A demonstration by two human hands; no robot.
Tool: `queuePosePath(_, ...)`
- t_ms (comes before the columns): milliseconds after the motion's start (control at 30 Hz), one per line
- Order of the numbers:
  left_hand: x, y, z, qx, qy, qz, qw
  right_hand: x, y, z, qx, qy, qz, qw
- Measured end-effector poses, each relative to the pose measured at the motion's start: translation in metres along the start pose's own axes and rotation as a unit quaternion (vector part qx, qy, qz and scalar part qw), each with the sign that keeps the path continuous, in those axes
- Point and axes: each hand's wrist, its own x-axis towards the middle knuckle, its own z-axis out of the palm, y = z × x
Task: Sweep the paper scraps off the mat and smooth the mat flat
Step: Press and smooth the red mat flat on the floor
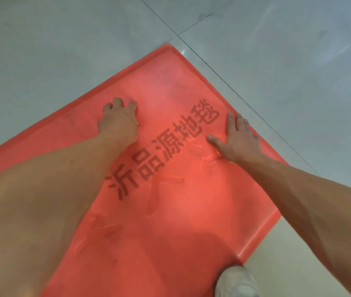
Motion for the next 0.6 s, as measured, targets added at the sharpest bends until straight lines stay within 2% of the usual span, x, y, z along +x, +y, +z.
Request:
queuePosePath(67,-0.001,0.002,0.002,-0.004,-0.017,0.007,1.0,-0.008,0.008,0.002,0.0,-0.003,0.012,1.0)
queuePosePath(200,-0.013,0.008,0.006,-0.003,-0.109,0.001,0.994,-0.026,0.027,0.006,0.003,-0.014,0.039,0.999)
queuePosePath(500,-0.016,0.015,0.016,0.028,-0.102,-0.021,0.994,-0.054,0.061,0.017,0.012,-0.011,0.068,0.998)
queuePosePath(600,-0.038,0.034,0.014,0.031,-0.06,-0.004,0.998,-0.054,0.059,0.017,0.012,-0.017,0.075,0.997)
